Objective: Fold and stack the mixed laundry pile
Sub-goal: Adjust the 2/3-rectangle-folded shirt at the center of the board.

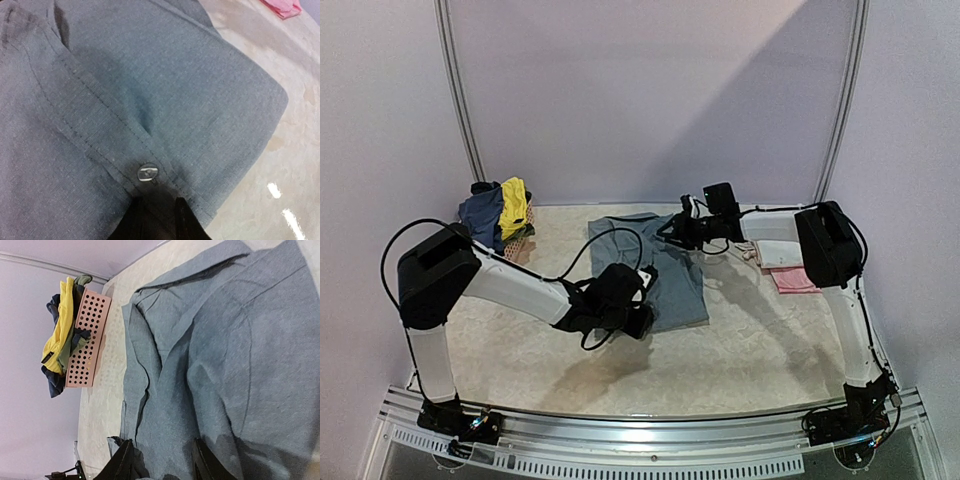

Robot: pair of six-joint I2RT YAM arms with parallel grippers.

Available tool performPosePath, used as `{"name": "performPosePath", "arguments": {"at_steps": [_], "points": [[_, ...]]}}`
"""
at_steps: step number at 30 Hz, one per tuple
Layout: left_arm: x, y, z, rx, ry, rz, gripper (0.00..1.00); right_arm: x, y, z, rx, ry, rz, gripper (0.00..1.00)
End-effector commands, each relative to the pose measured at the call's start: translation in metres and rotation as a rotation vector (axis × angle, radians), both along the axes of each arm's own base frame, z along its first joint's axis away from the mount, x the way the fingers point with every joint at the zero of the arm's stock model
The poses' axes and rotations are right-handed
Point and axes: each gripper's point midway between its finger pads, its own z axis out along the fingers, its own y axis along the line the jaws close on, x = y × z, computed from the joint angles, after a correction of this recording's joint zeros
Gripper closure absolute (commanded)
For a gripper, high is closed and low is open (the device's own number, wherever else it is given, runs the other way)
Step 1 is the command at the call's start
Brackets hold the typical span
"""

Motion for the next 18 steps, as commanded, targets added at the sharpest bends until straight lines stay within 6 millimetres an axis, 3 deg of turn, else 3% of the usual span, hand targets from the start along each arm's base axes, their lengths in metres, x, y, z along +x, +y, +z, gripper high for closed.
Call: {"name": "performPosePath", "arguments": {"at_steps": [1,7,12,18], "points": [[-0.010,0.004,0.008,-0.016,0.011,-0.003,0.77,0.003,-0.002,0.021,-0.004,-0.008,0.013,0.59],[-0.012,0.009,0.052,-0.041,-0.015,-0.003,0.74,-0.016,-0.021,0.065,-0.098,-0.123,0.017,0.57],[-0.003,0.016,0.082,0.010,-0.046,0.017,0.74,-0.061,-0.034,0.051,-0.193,-0.145,0.056,0.59],[0.002,0.023,0.070,0.055,-0.021,0.041,0.75,-0.128,-0.023,0.033,-0.211,-0.138,0.209,0.67]]}}
